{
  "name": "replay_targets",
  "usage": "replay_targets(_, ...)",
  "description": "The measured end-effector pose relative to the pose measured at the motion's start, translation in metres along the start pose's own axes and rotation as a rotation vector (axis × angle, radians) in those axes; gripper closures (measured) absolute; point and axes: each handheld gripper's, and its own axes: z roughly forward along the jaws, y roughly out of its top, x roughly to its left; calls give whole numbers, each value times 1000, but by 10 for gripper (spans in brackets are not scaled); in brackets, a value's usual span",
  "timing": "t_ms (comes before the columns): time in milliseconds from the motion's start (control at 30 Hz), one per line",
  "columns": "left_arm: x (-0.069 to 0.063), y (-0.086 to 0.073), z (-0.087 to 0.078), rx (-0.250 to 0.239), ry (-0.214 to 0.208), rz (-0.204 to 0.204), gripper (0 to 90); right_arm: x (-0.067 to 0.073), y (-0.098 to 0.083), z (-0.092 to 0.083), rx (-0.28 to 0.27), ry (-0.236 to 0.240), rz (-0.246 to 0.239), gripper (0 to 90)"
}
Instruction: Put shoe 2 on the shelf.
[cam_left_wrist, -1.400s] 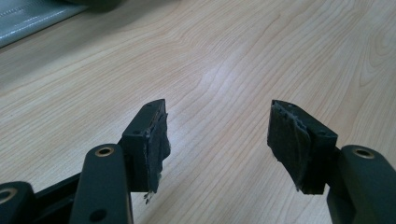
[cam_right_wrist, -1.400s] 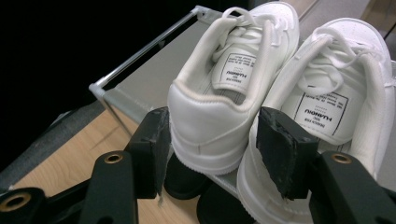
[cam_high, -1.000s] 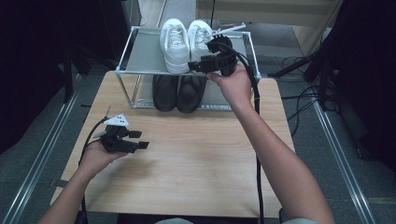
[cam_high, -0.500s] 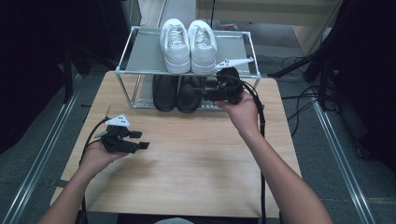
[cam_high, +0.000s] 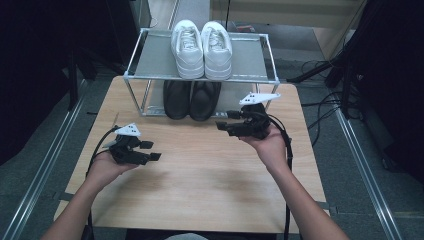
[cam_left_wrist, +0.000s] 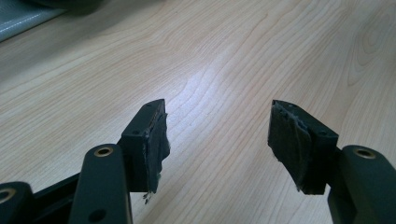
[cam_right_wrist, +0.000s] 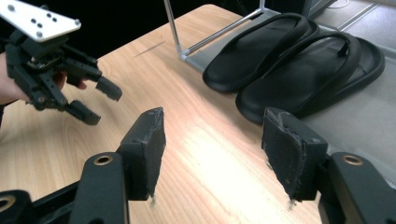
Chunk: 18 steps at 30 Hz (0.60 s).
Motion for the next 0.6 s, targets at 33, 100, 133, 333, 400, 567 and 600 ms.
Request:
replay_targets(33, 0, 0, 0, 3, 0, 3, 379, 0, -3, -1, 0, 1, 1, 407)
replay_targets(100, -1, 0, 1, 6, -4, 4, 379, 1, -11, -3, 0, 12, -1, 405)
replay_targets(133, -1, 0, 1, 6, -6, 6, 378, 2, -17, -3, 2, 21, -3, 406)
replay_targets(333, -4, 1, 2, 0, -6, 13, 373, 2, -42, -3, 19, 24, -16, 407)
replay_targets(400, -4, 2, 3, 1, -10, 12, 370, 1, -50, -4, 24, 25, -7, 405)
replay_targets(567, -6, 2, 5, 10, -8, 9, 366, -2, -70, -8, 22, 15, -3, 405)
replay_targets(600, -6, 2, 5, 11, -12, 9, 366, -3, -73, -9, 21, 12, -2, 407)
